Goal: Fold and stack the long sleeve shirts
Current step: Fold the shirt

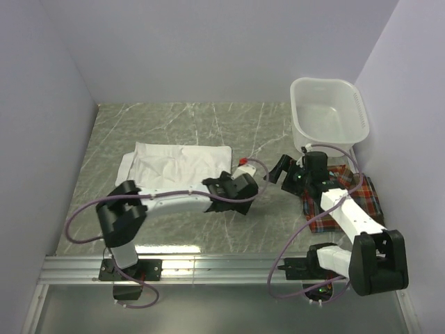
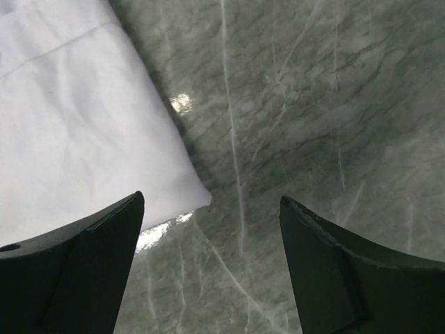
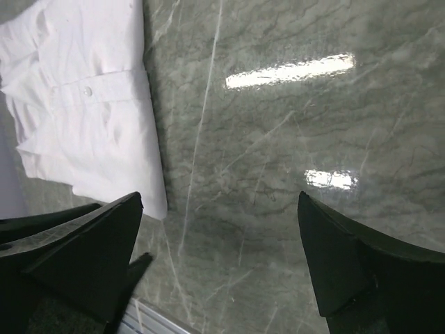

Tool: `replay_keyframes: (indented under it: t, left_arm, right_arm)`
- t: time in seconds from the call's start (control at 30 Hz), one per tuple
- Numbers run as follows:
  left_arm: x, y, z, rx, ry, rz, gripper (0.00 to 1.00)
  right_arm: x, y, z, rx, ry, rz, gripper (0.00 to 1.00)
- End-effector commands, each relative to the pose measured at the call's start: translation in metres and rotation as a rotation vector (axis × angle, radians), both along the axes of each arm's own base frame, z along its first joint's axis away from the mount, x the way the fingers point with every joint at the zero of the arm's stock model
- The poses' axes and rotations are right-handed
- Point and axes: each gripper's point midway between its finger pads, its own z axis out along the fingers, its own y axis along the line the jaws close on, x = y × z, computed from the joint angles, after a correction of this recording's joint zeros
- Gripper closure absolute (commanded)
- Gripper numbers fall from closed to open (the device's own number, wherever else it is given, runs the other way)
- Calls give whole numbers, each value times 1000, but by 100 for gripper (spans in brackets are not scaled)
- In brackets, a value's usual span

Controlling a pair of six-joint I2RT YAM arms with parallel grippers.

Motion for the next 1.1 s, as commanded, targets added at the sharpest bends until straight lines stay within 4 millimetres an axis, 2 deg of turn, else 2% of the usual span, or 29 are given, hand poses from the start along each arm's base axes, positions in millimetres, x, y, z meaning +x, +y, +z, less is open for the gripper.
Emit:
replay_keyframes:
  t: [0.0,0.17,0.37,0.53,0.57,0.6,0.67,0.7,0.73,0.77,0.83,0.9,1.07]
  left_arm:
    - [7,0,-7,115,-61,28,15]
    - [11,3,-30,193,-58,34,19]
    - [7,5,-47,232,-34,25,28]
    - [5,7,-56,244,-23,30,40]
    - [6,8,-58,247,-23,34,44]
    - [7,9,-58,256,-29,42,53]
    - [8,10,-55,260,-36,53,68]
    - [9,10,-53,256,-40,56,79]
    - [9,10,-50,247,-45,59,83]
    - [10,8,-45,231,-49,60,87]
    - [9,5,-39,206,-44,55,98]
    - [8,1,-28,168,-47,54,99]
    - [1,-8,-2,55,-25,37,100]
  right_arm:
    - [-6,-5,4,73,-2,-14,0]
    - [-7,-15,0,56,-10,-46,0]
    - [-10,-15,-6,61,-4,-47,0]
    - [-9,-11,-10,92,4,-50,0]
    - [-6,-9,-9,105,-11,-45,0]
    - [-6,-7,-8,123,-12,-41,1]
    - [-6,-3,-10,166,-14,-59,2]
    - [-3,1,-6,197,-40,-53,3]
    - [-5,4,-11,232,-21,-73,3]
    - [1,6,-5,252,-60,-72,3]
    - [4,14,-4,282,-66,-73,3]
    - [6,22,-1,304,-77,-54,3]
    - [14,59,1,375,-59,-4,1]
